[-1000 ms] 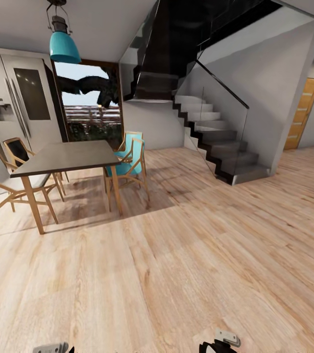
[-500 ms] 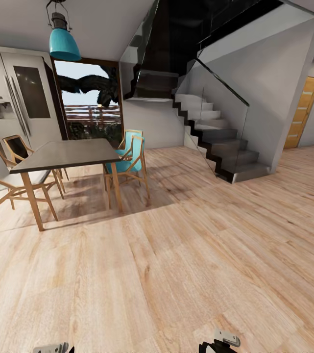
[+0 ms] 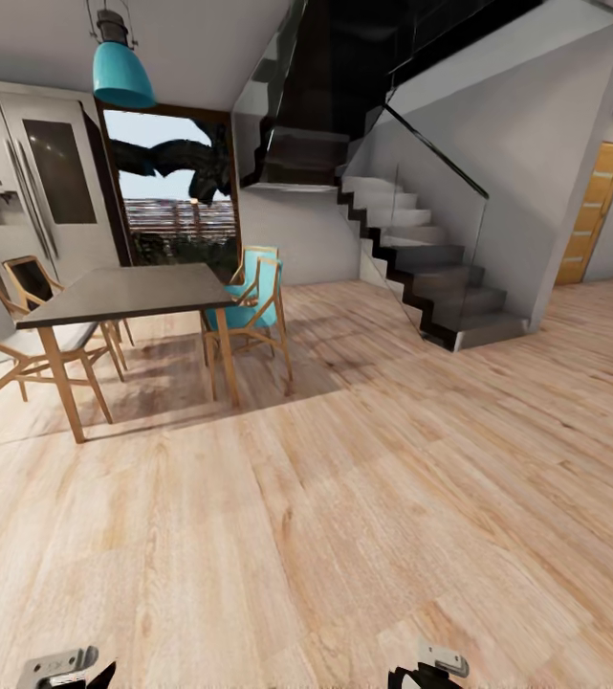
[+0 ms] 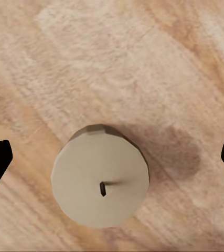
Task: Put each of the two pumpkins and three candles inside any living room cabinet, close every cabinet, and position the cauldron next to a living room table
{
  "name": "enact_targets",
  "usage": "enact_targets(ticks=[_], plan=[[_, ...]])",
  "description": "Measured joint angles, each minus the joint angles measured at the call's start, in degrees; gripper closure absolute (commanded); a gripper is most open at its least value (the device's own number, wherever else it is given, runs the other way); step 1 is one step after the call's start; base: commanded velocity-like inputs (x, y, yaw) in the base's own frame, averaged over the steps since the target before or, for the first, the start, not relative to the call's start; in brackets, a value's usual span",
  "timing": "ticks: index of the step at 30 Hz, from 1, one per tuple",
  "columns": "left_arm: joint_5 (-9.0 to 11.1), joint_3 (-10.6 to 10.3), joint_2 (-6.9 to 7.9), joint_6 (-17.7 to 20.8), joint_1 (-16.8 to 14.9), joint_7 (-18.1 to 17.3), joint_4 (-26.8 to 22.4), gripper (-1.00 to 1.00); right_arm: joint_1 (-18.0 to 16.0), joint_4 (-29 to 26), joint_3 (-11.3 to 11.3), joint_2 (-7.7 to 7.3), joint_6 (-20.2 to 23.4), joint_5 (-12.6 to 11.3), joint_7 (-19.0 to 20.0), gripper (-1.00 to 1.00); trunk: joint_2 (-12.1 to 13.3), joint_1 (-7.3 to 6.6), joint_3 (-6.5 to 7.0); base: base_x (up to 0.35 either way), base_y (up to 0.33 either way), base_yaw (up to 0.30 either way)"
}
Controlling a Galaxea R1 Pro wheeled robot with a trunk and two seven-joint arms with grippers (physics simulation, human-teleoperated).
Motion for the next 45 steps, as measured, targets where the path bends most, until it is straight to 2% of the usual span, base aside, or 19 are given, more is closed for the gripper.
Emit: enact_targets(ticks=[2,5,6,8,10,14,18,21,25,33,45], plan=[[-0.23,0.51,1.57,4.60,-0.64,-0.31,-0.56,-1.00,0.00,0.00,0.01,0.02,-0.01,0.00,0.02,-1.00,-0.03,0.05,-0.44,0.000,0.000,0.000],[-0.29,0.77,3.68,7.64,-1.69,-0.53,-0.78,-1.00,0.00,0.00,-0.01,0.02,-0.07,0.02,0.02,-1.00,-0.07,0.13,-1.11,0.000,0.000,0.000],[-0.19,0.80,3.83,7.90,-1.84,-0.57,-0.78,-1.00,0.00,-0.02,-0.01,0.01,-0.13,0.05,0.06,-1.00,-0.08,0.15,-1.33,0.000,0.000,0.000],[-0.19,0.82,3.89,7.89,-1.94,-0.56,-0.78,-1.00,0.00,-0.01,0.00,0.01,-0.64,0.07,0.09,-1.00,-0.11,0.21,-1.77,0.000,0.000,0.000],[-0.14,0.85,3.97,7.81,-2.03,-0.62,-0.72,-1.00,0.00,0.12,0.26,0.05,-3.25,0.08,0.20,-1.00,-0.13,0.26,-2.22,0.000,0.000,0.000],[-0.02,0.81,4.02,7.78,-2.09,-1.46,-0.68,-1.00,0.01,0.90,3.27,0.13,-5.15,0.25,0.29,-1.00,-0.19,0.36,-3.10,0.000,0.000,0.000],[0.00,0.85,4.03,7.07,-2.07,-2.30,-0.60,-1.00,0.01,1.09,4.52,0.44,-5.88,0.37,0.43,-1.00,-0.24,0.46,-3.99,0.000,0.000,0.000],[0.01,0.85,4.01,4.53,-2.04,-2.53,-0.60,-1.00,0.02,1.13,4.81,0.55,-6.08,0.40,0.47,-1.00,-0.28,0.54,-4.66,0.000,0.000,0.000],[0.01,0.80,3.97,3.09,-1.97,-2.61,-0.60,-1.00,0.03,1.29,4.91,0.80,-5.86,0.34,0.49,-1.00,-0.34,0.64,-5.54,0.000,0.000,0.000],[0.01,0.70,3.95,2.59,-1.76,-2.64,-0.60,-1.00,0.01,2.11,5.02,2.06,-5.43,0.32,0.49,-1.00,-0.44,0.85,-7.32,0.000,0.000,0.000],[0.01,0.68,3.95,2.47,-1.80,-2.64,-0.60,-1.00,0.01,2.13,5.01,2.08,-5.44,0.37,0.49,-1.00,-0.61,1.16,-9.98,0.000,0.000,0.000]])
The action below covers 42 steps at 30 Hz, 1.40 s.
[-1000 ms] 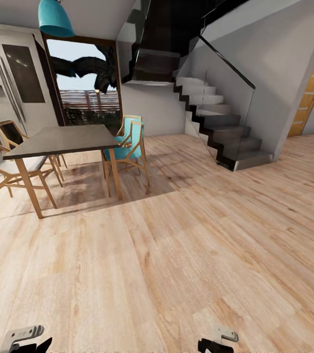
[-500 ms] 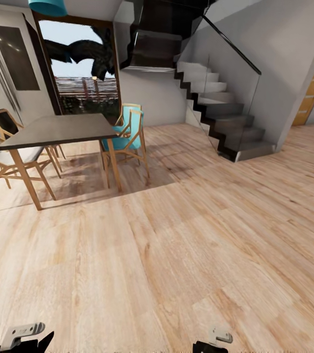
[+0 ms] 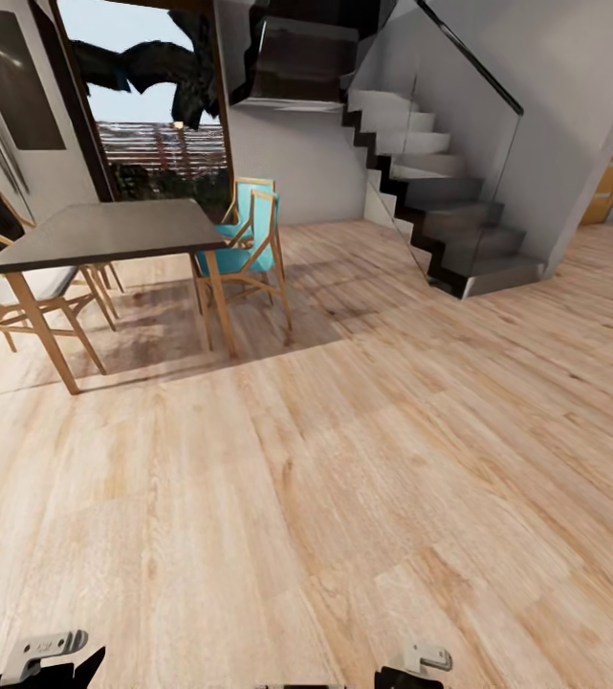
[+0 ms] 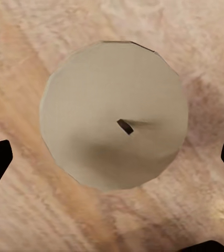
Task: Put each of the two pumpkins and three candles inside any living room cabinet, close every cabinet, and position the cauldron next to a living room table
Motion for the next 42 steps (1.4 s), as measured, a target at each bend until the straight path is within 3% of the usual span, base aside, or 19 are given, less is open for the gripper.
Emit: enact_targets(ticks=[9,42], plan=[[0.00,0.00,0.00,0.00,-0.03,0.00,0.00,-1.00,0.00,-0.76,0.03,-0.23,-0.01,0.08,0.00,-1.00,-0.12,0.23,-2.00,0.000,0.000,0.000],[-0.07,0.00,0.00,-0.44,-0.04,0.09,0.10,-1.00,0.00,-1.14,0.59,-0.13,-0.09,0.14,0.00,-1.00,-0.12,0.22,-2.00,0.040,-0.006,0.000]])
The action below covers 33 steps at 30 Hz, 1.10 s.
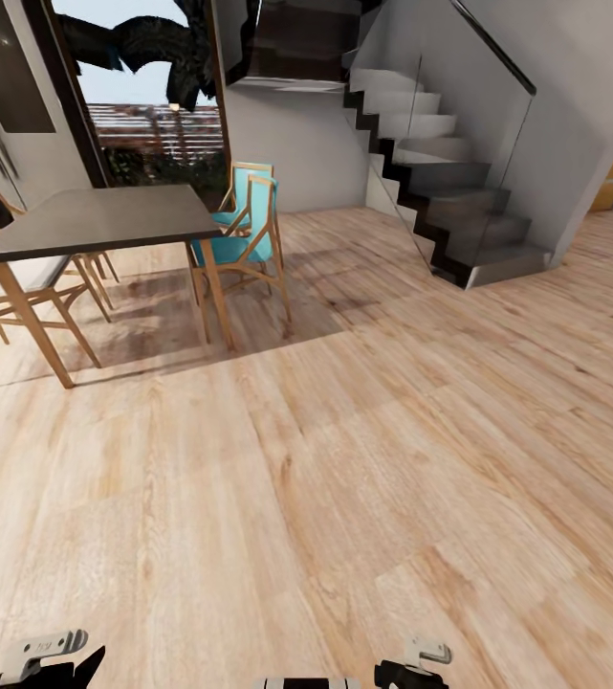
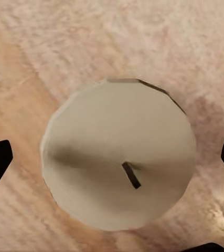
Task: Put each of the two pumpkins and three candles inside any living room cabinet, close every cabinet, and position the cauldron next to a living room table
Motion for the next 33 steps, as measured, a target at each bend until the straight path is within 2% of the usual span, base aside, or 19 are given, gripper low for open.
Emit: enact_targets(ticks=[17,22,29,33], plan=[[-0.01,-0.01,0.00,0.03,0.00,0.01,-0.01,-1.00,0.00,0.03,0.02,0.00,0.00,0.00,0.01,-1.00,0.00,0.01,0.00,0.018,-0.017,0.000],[-0.01,-0.05,-0.01,0.01,0.00,0.01,-0.01,-1.00,0.00,0.07,0.06,0.00,0.00,0.00,0.01,-1.00,-0.06,0.14,-1.10,0.000,0.000,0.000],[0.05,-0.03,0.00,0.00,0.00,-0.01,0.00,-1.00,0.00,0.08,0.08,0.06,0.00,0.00,0.01,-1.00,-0.07,0.14,-1.11,0.000,0.000,0.000],[0.07,-0.01,0.00,0.00,0.00,-0.06,0.01,-1.00,0.00,0.08,0.07,0.04,0.00,0.00,0.01,-1.00,-0.12,0.24,-1.99,0.000,0.000,0.000]])
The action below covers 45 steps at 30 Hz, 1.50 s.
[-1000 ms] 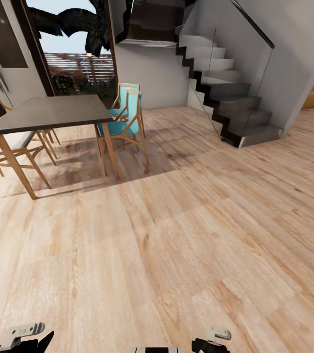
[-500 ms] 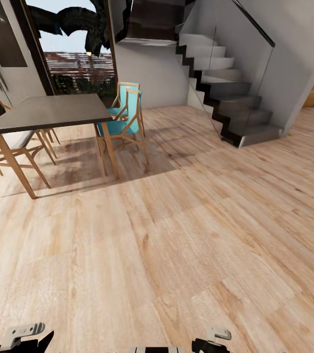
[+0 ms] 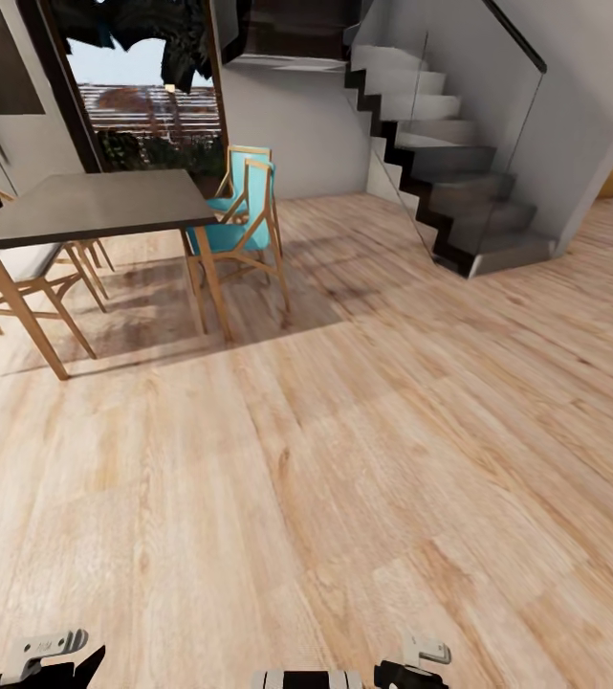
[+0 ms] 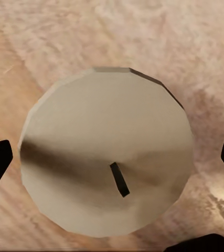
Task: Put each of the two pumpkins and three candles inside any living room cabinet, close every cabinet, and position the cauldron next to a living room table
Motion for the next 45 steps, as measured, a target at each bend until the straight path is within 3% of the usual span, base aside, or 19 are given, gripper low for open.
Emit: enact_targets(ticks=[22,31,45], plan=[[0.01,0.01,0.00,-0.58,0.50,-0.11,-0.02,-1.00,0.00,-0.09,0.02,-0.04,0.00,0.07,0.07,-1.00,-0.02,0.02,-0.23,0.000,0.000,0.000],[0.01,0.01,0.00,-0.65,0.52,-0.11,-0.02,-1.00,0.00,-0.10,3.14,-0.07,0.07,0.07,1.10,-1.00,-0.02,0.02,-0.23,0.000,0.000,0.000],[0.01,0.01,0.00,-0.70,0.53,-0.10,-0.02,-1.00,0.00,-0.06,3.50,-0.30,0.08,-0.01,3.66,-1.00,-0.02,0.02,-0.23,0.000,0.000,0.000]])
